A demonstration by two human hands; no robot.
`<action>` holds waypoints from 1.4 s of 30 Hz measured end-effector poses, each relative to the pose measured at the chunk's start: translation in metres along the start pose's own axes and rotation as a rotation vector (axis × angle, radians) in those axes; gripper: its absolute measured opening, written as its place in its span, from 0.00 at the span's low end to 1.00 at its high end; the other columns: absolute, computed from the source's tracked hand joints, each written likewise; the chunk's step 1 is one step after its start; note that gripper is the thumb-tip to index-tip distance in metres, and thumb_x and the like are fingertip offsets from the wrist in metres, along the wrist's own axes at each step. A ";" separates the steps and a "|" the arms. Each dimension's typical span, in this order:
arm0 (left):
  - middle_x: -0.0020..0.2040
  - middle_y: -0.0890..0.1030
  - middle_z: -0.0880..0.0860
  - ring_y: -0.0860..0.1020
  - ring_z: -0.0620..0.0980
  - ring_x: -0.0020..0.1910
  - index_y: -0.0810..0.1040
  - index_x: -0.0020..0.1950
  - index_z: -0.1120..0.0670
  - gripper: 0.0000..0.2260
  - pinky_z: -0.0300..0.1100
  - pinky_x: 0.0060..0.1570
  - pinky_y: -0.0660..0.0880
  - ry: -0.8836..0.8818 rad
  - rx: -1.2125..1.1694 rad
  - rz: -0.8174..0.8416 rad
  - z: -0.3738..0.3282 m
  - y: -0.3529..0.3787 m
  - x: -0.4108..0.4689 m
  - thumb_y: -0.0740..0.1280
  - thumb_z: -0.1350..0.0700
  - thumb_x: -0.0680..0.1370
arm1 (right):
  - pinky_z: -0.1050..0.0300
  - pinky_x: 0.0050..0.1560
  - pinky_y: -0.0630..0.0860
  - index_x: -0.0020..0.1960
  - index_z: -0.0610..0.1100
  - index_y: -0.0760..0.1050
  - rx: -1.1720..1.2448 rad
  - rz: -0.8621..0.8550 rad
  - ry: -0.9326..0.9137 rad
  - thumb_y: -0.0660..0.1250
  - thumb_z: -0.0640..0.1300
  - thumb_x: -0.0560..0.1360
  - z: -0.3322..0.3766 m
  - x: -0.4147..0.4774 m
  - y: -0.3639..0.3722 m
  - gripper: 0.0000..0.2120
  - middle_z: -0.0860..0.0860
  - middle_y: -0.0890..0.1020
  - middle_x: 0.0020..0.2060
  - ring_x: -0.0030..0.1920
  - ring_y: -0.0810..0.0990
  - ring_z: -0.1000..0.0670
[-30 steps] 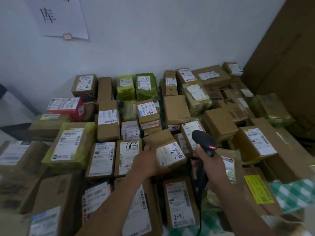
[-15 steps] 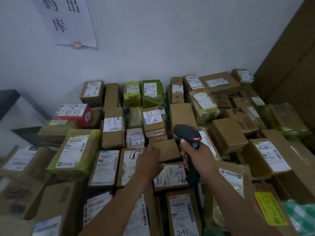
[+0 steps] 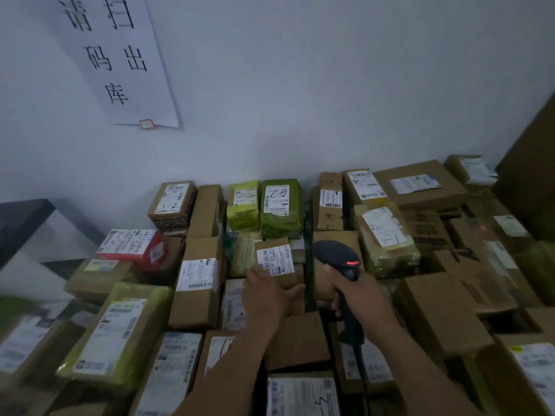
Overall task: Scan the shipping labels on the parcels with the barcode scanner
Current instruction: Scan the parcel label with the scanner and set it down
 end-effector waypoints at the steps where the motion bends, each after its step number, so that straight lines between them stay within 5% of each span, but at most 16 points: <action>1: 0.71 0.66 0.58 0.68 0.57 0.68 0.53 0.77 0.62 0.55 0.50 0.64 0.71 -0.057 -0.053 0.004 -0.001 0.005 0.003 0.71 0.29 0.65 | 0.58 0.27 0.73 0.41 0.38 0.75 -0.001 0.007 0.006 0.70 0.50 0.75 -0.002 0.004 -0.001 0.15 0.44 0.76 0.26 0.23 0.75 0.50; 8: 0.66 0.67 0.57 0.70 0.57 0.65 0.59 0.71 0.60 0.44 0.48 0.58 0.71 -0.199 -0.407 0.053 0.002 0.008 0.014 0.78 0.43 0.67 | 0.58 0.28 0.76 0.43 0.36 0.77 0.079 0.091 0.039 0.71 0.48 0.75 -0.011 0.017 -0.005 0.14 0.44 0.80 0.29 0.28 0.79 0.48; 13: 0.61 0.72 0.48 0.75 0.47 0.59 0.61 0.66 0.45 0.44 0.49 0.56 0.79 -0.060 -0.646 0.205 0.020 -0.011 0.001 0.81 0.40 0.57 | 0.49 0.49 0.80 0.39 0.44 0.81 0.278 0.101 0.092 0.72 0.46 0.74 -0.015 0.020 0.001 0.07 0.46 0.84 0.35 0.41 0.83 0.46; 16: 0.64 0.71 0.46 0.74 0.46 0.62 0.59 0.70 0.43 0.48 0.44 0.60 0.77 -0.013 -0.782 0.293 0.026 -0.022 -0.014 0.80 0.40 0.56 | 0.45 0.56 0.79 0.47 0.45 0.82 0.356 0.147 0.144 0.73 0.51 0.71 -0.020 0.019 0.010 0.10 0.45 0.85 0.43 0.47 0.84 0.44; 18: 0.62 0.74 0.46 0.77 0.46 0.60 0.61 0.68 0.42 0.41 0.45 0.57 0.79 -0.008 -0.924 0.306 0.023 -0.030 -0.023 0.81 0.47 0.63 | 0.48 0.51 0.79 0.48 0.43 0.81 0.349 0.152 0.169 0.73 0.55 0.66 -0.020 0.015 0.015 0.18 0.45 0.85 0.42 0.45 0.84 0.44; 23: 0.58 0.82 0.51 0.82 0.50 0.55 0.69 0.64 0.37 0.24 0.57 0.57 0.79 -0.071 -1.138 0.290 0.024 -0.041 -0.030 0.75 0.56 0.74 | 0.56 0.40 0.77 0.51 0.42 0.78 0.343 0.148 0.141 0.69 0.52 0.73 -0.017 0.004 0.023 0.14 0.48 0.82 0.38 0.39 0.82 0.49; 27: 0.57 0.80 0.51 0.80 0.47 0.51 0.73 0.62 0.43 0.23 0.44 0.44 0.81 -0.118 -1.092 0.145 0.036 -0.057 -0.030 0.72 0.64 0.73 | 0.45 0.52 0.81 0.53 0.45 0.80 0.309 0.244 0.092 0.73 0.54 0.66 -0.015 -0.009 0.027 0.19 0.45 0.86 0.48 0.49 0.85 0.44; 31: 0.55 0.76 0.53 0.77 0.48 0.49 0.74 0.61 0.46 0.23 0.33 0.29 0.76 -0.123 -0.993 0.074 0.053 -0.073 -0.026 0.71 0.67 0.72 | 0.58 0.32 0.79 0.51 0.37 0.80 0.095 0.266 0.005 0.70 0.47 0.75 -0.005 -0.024 0.029 0.13 0.38 0.85 0.41 0.32 0.83 0.49; 35: 0.55 0.75 0.47 0.77 0.46 0.51 0.72 0.61 0.45 0.22 0.33 0.33 0.76 -0.052 -0.862 0.125 0.069 -0.094 -0.019 0.71 0.66 0.73 | 0.63 0.26 0.72 0.41 0.38 0.79 -0.187 0.231 -0.107 0.71 0.49 0.75 0.001 -0.036 0.023 0.13 0.46 0.78 0.24 0.23 0.76 0.53; 42: 0.55 0.78 0.48 0.77 0.43 0.50 0.75 0.63 0.46 0.23 0.36 0.38 0.76 -0.033 -0.756 0.112 0.087 -0.112 -0.007 0.71 0.65 0.72 | 0.60 0.25 0.73 0.40 0.49 0.77 -0.327 0.292 -0.147 0.73 0.49 0.74 0.002 -0.047 0.021 0.08 0.49 0.76 0.22 0.22 0.74 0.52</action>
Point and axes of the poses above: each hand's wrist, its own x-axis towards the middle knuckle, its own y-axis out of the palm, z = x × y, the point moved 2 cm from there along x, towards the middle knuckle
